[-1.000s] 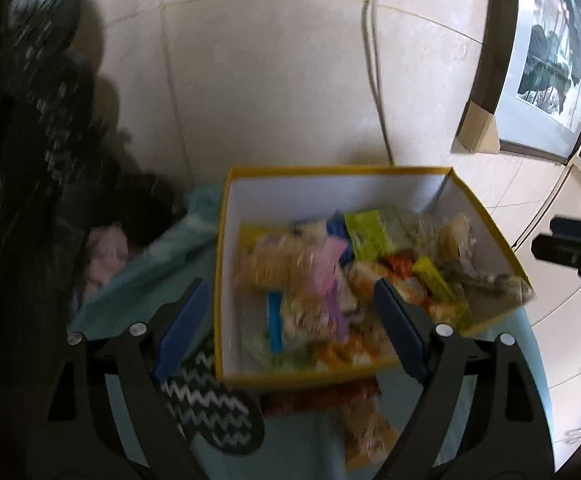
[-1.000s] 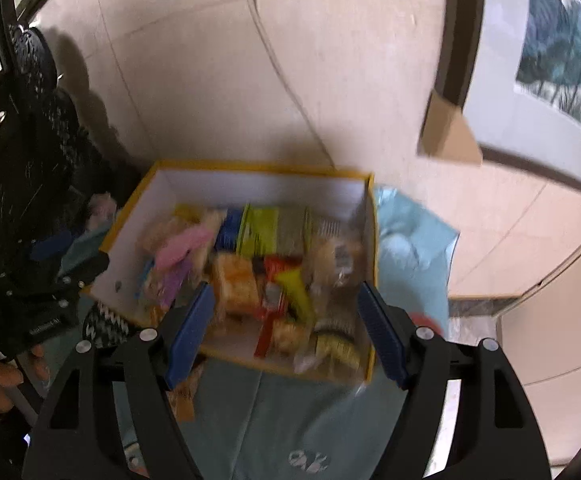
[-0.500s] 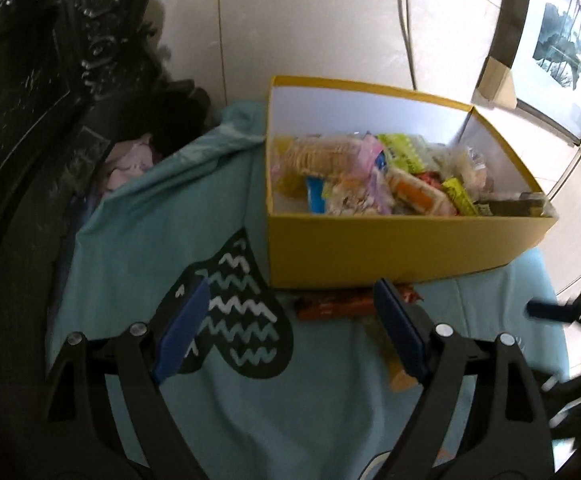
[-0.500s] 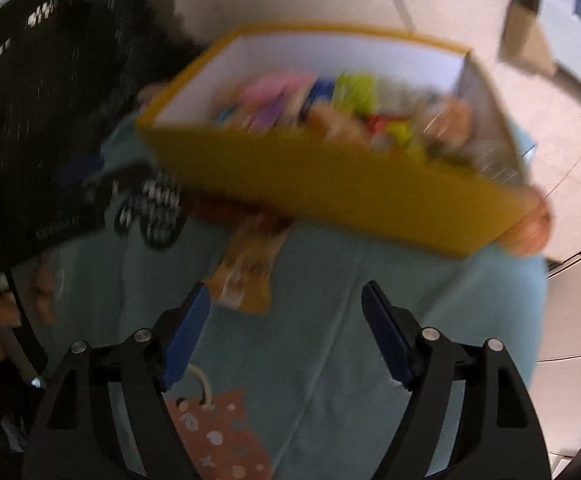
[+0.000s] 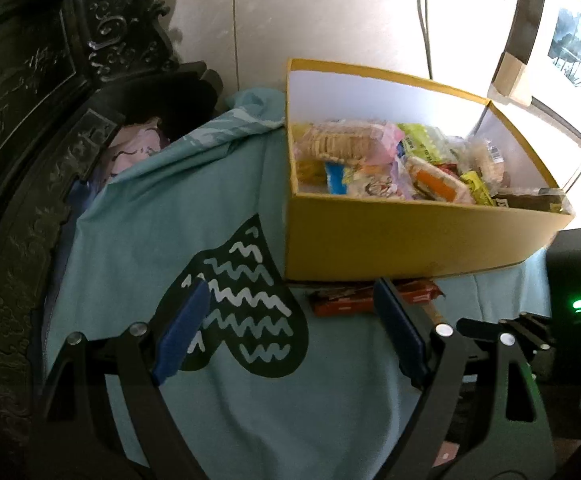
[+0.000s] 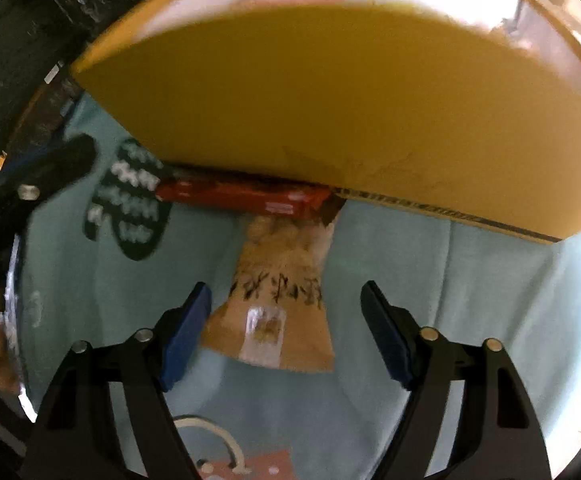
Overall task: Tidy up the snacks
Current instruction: 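Grasp brown bean bag with right tool while left tool grasps chocolate wafer bar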
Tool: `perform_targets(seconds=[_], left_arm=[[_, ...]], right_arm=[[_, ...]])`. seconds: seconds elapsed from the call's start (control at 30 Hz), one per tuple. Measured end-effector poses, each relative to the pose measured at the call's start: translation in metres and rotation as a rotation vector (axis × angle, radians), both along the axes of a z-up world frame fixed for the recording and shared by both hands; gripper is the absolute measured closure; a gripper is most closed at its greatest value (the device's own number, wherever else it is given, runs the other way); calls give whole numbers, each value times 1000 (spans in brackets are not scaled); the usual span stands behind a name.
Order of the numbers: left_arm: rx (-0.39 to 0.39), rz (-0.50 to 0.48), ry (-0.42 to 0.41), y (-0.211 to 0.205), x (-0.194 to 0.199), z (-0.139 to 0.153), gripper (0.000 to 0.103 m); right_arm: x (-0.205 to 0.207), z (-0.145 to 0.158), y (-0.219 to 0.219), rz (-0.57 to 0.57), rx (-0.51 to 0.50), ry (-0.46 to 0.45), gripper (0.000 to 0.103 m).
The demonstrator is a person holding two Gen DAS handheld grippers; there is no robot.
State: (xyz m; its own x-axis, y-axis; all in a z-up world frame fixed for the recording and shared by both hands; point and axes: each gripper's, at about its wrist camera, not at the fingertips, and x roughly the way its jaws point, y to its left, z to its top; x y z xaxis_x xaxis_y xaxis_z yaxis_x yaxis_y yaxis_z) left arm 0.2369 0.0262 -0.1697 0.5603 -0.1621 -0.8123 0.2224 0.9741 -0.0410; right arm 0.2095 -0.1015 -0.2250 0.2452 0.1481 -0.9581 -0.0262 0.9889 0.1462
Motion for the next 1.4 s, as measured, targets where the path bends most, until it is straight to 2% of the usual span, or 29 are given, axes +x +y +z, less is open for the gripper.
perform_targets(seconds=[0.07, 0.13, 0.33, 0.53, 0.73, 0.97, 1.1, 1.27, 1.33, 1.4], left_arm=[[3, -2, 9, 0, 0, -4, 18], [10, -13, 11, -1, -2, -8, 18], [12, -70, 14, -16, -10, -25, 18], [23, -142, 5, -60, -18, -40, 18], [50, -171, 5, -90, -16, -54, 18], [106, -157, 7, -105, -9, -79, 17], [147, -172, -11, -111, -9, -85, 12], [102, -121, 36, -100, -6, -91, 5], [70, -100, 52, -91, -6, -92, 5], [59, -91, 55, -88, -6, -93, 5]], right_arm=[[0, -1, 7, 52, -85, -40, 45], [-2, -2, 1, 50, -102, -43, 50], [-22, -7, -47, -29, -120, -38, 51], [-37, -12, -72, -80, -122, -34, 52], [-41, -18, -77, -89, -111, -41, 48], [-45, -27, -60, -65, -135, -51, 31], [-45, -32, -52, -52, -141, -49, 26], [-42, -33, -42, -81, -106, -38, 24], [-39, -28, -60, -84, -120, -64, 24], [-36, -28, -55, -64, -155, -82, 24]])
